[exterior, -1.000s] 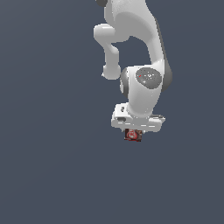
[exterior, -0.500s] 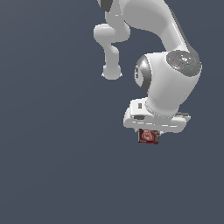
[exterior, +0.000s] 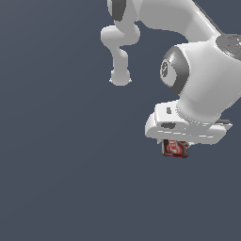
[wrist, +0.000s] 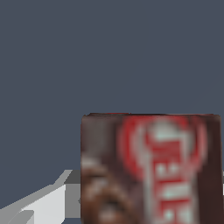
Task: Pick up the object and move it to a goal position.
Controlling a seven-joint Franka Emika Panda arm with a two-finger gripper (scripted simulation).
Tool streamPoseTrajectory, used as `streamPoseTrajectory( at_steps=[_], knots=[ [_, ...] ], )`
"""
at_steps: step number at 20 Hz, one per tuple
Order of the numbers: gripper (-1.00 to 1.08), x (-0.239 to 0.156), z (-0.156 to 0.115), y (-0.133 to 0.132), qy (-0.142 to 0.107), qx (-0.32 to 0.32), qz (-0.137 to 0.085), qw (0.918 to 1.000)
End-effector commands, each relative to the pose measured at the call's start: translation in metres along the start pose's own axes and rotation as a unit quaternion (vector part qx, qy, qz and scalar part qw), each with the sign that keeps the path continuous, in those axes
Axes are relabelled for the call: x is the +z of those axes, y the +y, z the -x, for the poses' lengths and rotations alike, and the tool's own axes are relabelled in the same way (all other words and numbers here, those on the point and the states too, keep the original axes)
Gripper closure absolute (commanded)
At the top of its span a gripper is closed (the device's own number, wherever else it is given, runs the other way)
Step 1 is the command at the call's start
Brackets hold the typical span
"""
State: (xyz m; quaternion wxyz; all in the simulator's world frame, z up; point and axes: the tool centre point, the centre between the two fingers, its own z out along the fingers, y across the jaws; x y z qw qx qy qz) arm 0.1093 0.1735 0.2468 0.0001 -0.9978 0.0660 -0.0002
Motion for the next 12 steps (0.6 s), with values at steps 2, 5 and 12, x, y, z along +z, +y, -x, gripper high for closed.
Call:
streamPoseTrajectory(
  at_steps=[2,5,12],
  knots=[
    [1.08,-0.011,-0.006,-0.009,0.000,0.000,0.000,1.0000],
    [1.08,-0.018,-0.011,-0.016,0.000,0.000,0.000,1.0000],
    [1.08,-0.028,-0.017,-0.025,0.000,0.000,0.000,1.0000]
  ],
)
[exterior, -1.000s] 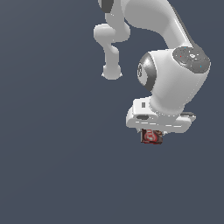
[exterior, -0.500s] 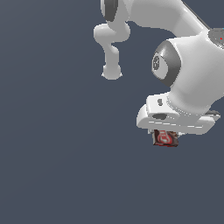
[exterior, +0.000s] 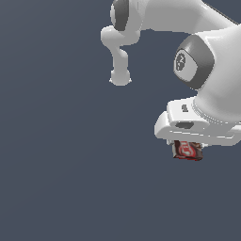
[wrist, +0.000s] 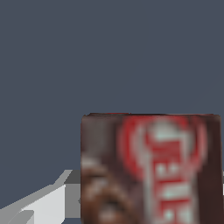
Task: Pick up the object and move it to a goal position.
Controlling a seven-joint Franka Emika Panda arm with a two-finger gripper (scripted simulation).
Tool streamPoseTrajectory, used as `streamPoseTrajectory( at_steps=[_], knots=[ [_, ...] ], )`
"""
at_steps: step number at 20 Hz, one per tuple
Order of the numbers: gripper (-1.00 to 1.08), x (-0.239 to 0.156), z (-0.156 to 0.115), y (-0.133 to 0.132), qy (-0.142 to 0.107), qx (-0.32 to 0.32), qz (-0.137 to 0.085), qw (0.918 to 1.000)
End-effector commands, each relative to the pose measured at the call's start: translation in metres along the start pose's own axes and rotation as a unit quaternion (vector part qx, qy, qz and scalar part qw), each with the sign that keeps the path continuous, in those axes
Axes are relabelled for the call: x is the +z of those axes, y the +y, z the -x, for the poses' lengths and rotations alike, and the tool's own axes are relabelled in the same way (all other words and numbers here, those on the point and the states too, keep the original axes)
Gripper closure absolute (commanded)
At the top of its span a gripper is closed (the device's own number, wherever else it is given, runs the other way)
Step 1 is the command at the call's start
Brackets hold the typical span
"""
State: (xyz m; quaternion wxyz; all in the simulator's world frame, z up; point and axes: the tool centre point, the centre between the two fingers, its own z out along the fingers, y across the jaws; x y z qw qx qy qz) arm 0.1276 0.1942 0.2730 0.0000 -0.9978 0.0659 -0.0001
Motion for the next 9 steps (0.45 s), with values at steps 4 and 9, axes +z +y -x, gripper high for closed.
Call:
streamPoseTrajectory(
  at_steps=[4,9],
  knots=[
    [1.08,-0.0044,-0.0029,-0.0038,0.000,0.000,0.000,1.0000],
    [1.08,-0.0054,-0.0037,-0.0048,0.000,0.000,0.000,1.0000]
  ],
)
